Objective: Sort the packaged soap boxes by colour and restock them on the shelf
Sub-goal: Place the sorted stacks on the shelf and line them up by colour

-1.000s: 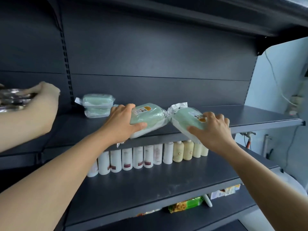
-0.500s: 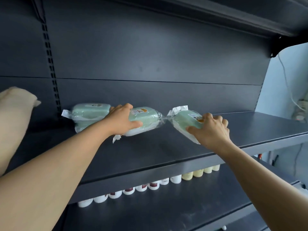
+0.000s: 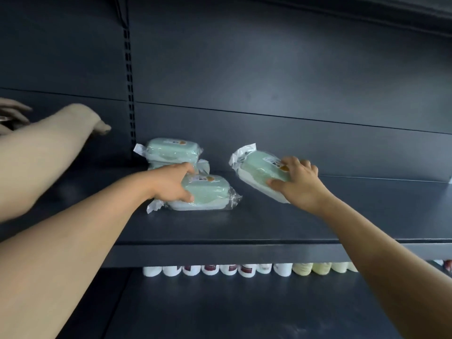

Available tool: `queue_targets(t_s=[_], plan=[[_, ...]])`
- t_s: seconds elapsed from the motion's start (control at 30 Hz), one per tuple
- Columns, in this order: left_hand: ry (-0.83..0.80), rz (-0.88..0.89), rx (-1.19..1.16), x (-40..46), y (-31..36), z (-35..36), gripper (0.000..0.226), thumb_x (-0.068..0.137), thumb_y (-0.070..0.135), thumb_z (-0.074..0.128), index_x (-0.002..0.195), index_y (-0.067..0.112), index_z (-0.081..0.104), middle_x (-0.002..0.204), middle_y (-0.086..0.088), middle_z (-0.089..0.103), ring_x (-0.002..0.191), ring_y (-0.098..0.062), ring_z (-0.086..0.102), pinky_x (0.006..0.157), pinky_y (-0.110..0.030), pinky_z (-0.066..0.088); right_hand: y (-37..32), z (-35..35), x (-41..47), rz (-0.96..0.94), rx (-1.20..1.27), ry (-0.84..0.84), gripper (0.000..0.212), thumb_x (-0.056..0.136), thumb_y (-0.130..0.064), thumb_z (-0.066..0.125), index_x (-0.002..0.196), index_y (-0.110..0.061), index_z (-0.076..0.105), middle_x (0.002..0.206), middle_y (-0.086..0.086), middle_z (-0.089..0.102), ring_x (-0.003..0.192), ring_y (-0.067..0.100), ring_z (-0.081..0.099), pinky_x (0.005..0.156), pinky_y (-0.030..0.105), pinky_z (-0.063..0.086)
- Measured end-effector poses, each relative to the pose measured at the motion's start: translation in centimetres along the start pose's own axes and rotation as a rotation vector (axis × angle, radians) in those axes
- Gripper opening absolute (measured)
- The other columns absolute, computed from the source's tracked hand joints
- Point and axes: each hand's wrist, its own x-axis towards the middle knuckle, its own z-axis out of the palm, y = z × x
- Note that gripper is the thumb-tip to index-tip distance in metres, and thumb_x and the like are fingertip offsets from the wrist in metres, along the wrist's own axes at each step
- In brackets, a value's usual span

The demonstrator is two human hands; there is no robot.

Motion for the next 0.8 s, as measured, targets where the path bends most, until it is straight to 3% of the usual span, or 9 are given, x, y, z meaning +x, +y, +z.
queue_targets(t_s=[0.1, 0.13, 0.23, 0.27, 0.33, 0.5, 0.63, 0.8], plan=[[0.067, -0.037, -0.014, -0.5, -0.2, -0.2, 0.093, 0.081, 0.029, 0.073, 0.151, 0.02, 0.011, 0.155, -0.004, 0.024, 0.131, -0.025, 0.041, 0.098, -0.028, 0.039, -1.7, 0.4, 0.5, -0.162, 0.021, -0.069, 0.065, 0.087, -0.04, 0.059, 0.142, -0.019, 0.032, 0.137, 0.009, 0.037, 0.128, 0.028, 0.025, 0.104, 0.034, 0.025], [0.096, -0.046, -0.038, -0.7, -0.2, -0.5, 0.1, 0.079, 0.029, 0.076, 0.152, 0.02, 0.008, 0.157, -0.004, 0.02, 0.133, -0.024, 0.039, 0.103, -0.029, 0.037, -2.4, 0.6, 0.7, -0.21, 0.028, -0.092, 0.065, 0.088, -0.04, 0.059, 0.143, -0.019, 0.031, 0.137, 0.008, 0.037, 0.128, 0.027, 0.025, 0.104, 0.033, 0.024], [0.211, -0.091, -0.086, -1.2, -0.4, -1.4, 0.108, 0.072, 0.024, 0.082, 0.152, 0.02, 0.009, 0.154, -0.007, 0.027, 0.116, -0.021, 0.049, 0.088, -0.027, 0.044, -4.8, 1.3, 1.4, -0.306, 0.071, -0.168, 0.066, 0.09, -0.038, 0.058, 0.145, -0.019, 0.027, 0.138, 0.005, 0.034, 0.131, 0.024, 0.023, 0.105, 0.032, 0.024], [0.251, -0.1, -0.072, -1.3, -0.6, -1.7, 0.11, 0.069, 0.023, 0.084, 0.151, 0.019, 0.011, 0.152, -0.008, 0.029, 0.121, -0.023, 0.046, 0.088, -0.027, 0.042, -5.6, 1.7, 1.7, -0.328, 0.084, -0.197, 0.067, 0.09, -0.037, 0.059, 0.146, -0.02, 0.027, 0.139, 0.005, 0.033, 0.132, 0.023, 0.022, 0.105, 0.032, 0.024], [0.287, -0.109, -0.025, -1.5, -0.8, -2.1, 0.112, 0.064, 0.022, 0.087, 0.15, 0.019, 0.014, 0.151, -0.007, 0.03, 0.133, -0.026, 0.037, 0.095, -0.029, 0.038, -6.8, 2.6, 2.2, -0.361, 0.091, -0.269, 0.067, 0.09, -0.036, 0.059, 0.146, -0.021, 0.027, 0.14, 0.004, 0.032, 0.133, 0.022, 0.021, 0.107, 0.033, 0.023], [0.268, -0.098, 0.059, -2.4, -0.9, -2.4, 0.115, 0.067, 0.022, 0.085, 0.152, 0.022, 0.007, 0.152, -0.006, 0.023, 0.137, -0.026, 0.028, 0.105, -0.035, 0.035, -8.3, 4.8, 3.6, -0.37, 0.107, -0.406, 0.066, 0.092, -0.034, 0.058, 0.148, -0.026, 0.024, 0.151, -0.001, 0.025, 0.14, 0.023, 0.02, 0.116, 0.043, 0.022], [0.259, -0.109, 0.131, -2.5, -1.3, -2.3, 0.11, 0.067, 0.022, 0.083, 0.15, 0.022, 0.01, 0.145, -0.006, 0.029, 0.134, -0.028, 0.028, 0.104, -0.043, 0.038, -9.0, 6.2, 4.1, -0.376, 0.112, -0.38, 0.063, 0.093, -0.031, 0.056, 0.148, -0.026, 0.026, 0.154, -0.001, 0.02, 0.142, 0.023, 0.018, 0.117, 0.042, 0.02], [0.266, -0.121, 0.172, -2.8, -1.7, -2.1, 0.102, 0.071, 0.022, 0.08, 0.148, 0.021, 0.013, 0.144, -0.006, 0.03, 0.132, -0.029, 0.027, 0.103, -0.045, 0.038, -9.0, 6.5, 2.8, -0.305, 0.113, -0.15, 0.063, 0.093, -0.037, 0.055, 0.147, -0.018, 0.027, 0.151, 0.007, 0.019, 0.14, 0.026, 0.013, 0.11, 0.03, 0.021]])
